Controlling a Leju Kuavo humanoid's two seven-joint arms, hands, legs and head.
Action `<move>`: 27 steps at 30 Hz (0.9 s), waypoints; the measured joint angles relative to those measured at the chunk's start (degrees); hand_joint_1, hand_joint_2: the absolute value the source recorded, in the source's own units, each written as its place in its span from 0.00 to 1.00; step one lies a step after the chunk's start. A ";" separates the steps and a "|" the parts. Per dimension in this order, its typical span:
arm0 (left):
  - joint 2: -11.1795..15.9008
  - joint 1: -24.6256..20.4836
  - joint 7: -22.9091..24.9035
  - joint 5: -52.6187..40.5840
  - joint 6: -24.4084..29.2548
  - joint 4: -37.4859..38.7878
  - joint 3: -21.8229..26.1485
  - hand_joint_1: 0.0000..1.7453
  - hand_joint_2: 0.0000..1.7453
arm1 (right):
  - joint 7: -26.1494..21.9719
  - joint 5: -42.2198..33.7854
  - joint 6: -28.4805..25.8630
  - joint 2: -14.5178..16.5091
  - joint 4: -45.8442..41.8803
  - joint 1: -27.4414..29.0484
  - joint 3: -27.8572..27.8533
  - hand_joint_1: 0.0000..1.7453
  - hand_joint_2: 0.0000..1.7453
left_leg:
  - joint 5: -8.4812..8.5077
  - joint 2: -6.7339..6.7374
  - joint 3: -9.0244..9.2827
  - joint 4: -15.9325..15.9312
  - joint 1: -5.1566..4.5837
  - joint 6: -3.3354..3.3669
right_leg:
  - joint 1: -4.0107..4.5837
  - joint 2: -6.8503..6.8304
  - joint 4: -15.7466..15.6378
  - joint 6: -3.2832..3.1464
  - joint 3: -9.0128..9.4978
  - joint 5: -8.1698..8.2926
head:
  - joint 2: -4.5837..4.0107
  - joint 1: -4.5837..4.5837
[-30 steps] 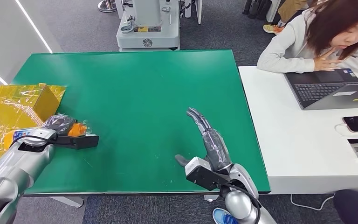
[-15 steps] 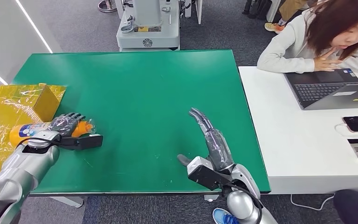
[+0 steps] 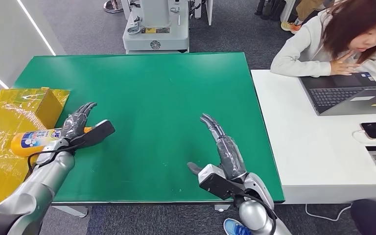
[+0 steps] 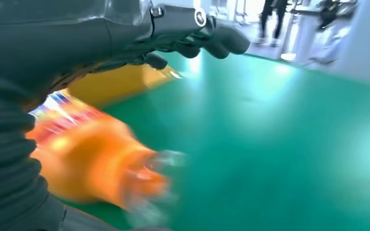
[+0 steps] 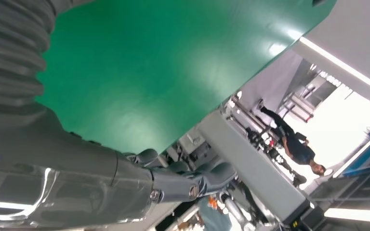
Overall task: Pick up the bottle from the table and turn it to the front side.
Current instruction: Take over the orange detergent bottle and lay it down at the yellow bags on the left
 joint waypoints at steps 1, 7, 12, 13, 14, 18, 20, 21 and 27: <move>-1.05 0.70 -2.52 2.79 -0.96 -0.63 2.03 0.00 1.00 | -0.21 -0.55 0.01 -0.01 0.00 0.13 -0.15 0.00 1.00 | 0.00 -0.01 0.00 0.00 0.00 0.00 | 0.00 -0.01 0.00 0.00 0.00 0.00 | 0.00 0.01; -7.82 5.87 -12.72 15.37 -2.47 -7.76 9.75 0.00 1.00 | -1.68 -4.79 -0.07 -0.16 0.00 0.66 -1.39 0.00 1.00 | -0.01 -0.02 -0.01 0.01 -0.01 0.01 | -0.01 -0.01 -0.03 0.01 0.01 0.00 | 0.00 0.00; -13.05 11.16 -14.68 23.65 -1.10 -18.58 10.32 0.00 1.00 | -1.88 -8.13 -0.43 -0.22 -0.20 0.67 -2.50 0.00 1.00 | -0.03 -0.01 -0.02 0.00 -0.01 0.03 | -0.01 -0.01 -0.03 0.01 0.01 0.00 | 0.00 -0.01; -13.84 12.08 -14.19 24.57 -0.83 -20.75 10.13 0.00 1.00 | -1.82 -8.43 -0.44 -0.22 -0.33 0.66 -2.67 0.00 1.00 | -0.03 -0.01 -0.02 0.00 0.00 0.03 | -0.01 -0.01 -0.03 0.01 0.01 0.00 | 0.00 0.00; -14.56 12.98 -13.77 25.56 -0.71 -22.89 9.84 0.00 1.00 | -1.78 -8.65 -0.45 -0.22 -0.49 0.66 -2.80 0.00 1.00 | -0.03 -0.01 -0.02 0.00 0.00 0.03 | 0.00 -0.01 -0.03 0.01 0.01 0.00 | 0.00 0.00; -16.80 17.18 -14.25 33.17 -4.74 -31.61 7.68 0.00 1.00 | -2.46 -10.38 -1.89 -0.20 -1.87 2.14 -3.77 0.00 1.00 | -0.04 -0.08 0.00 0.00 0.00 0.03 | 0.00 -0.09 -0.04 0.03 0.02 -0.03 | 0.00 -0.01; -18.14 20.36 -13.10 36.30 -7.67 -37.13 5.11 0.00 1.00 | -3.57 -11.62 -3.05 -0.20 -3.54 4.39 -4.74 0.00 1.00 | -0.05 -0.20 -0.06 -0.01 0.00 0.04 | 0.00 -0.22 -0.05 0.05 0.03 -0.07 | 0.00 0.01; -18.62 21.95 -12.44 37.32 -8.44 -39.59 3.43 0.00 1.00 | -4.11 -12.12 -3.36 -0.18 -4.49 5.59 -5.13 0.00 1.00 | -0.07 -0.23 -0.09 -0.01 0.00 0.05 | 0.00 -0.26 -0.05 0.05 0.03 -0.08 | 0.00 0.01; -19.45 28.95 -11.85 43.13 -9.10 -50.15 -5.77 0.00 1.00 | -5.42 -16.15 -2.63 0.46 -9.45 10.87 -6.65 0.00 1.00 | -0.17 -0.14 -0.12 -0.01 -0.01 0.12 | -0.01 -0.17 -0.09 0.09 -0.01 -0.12 | 0.00 0.00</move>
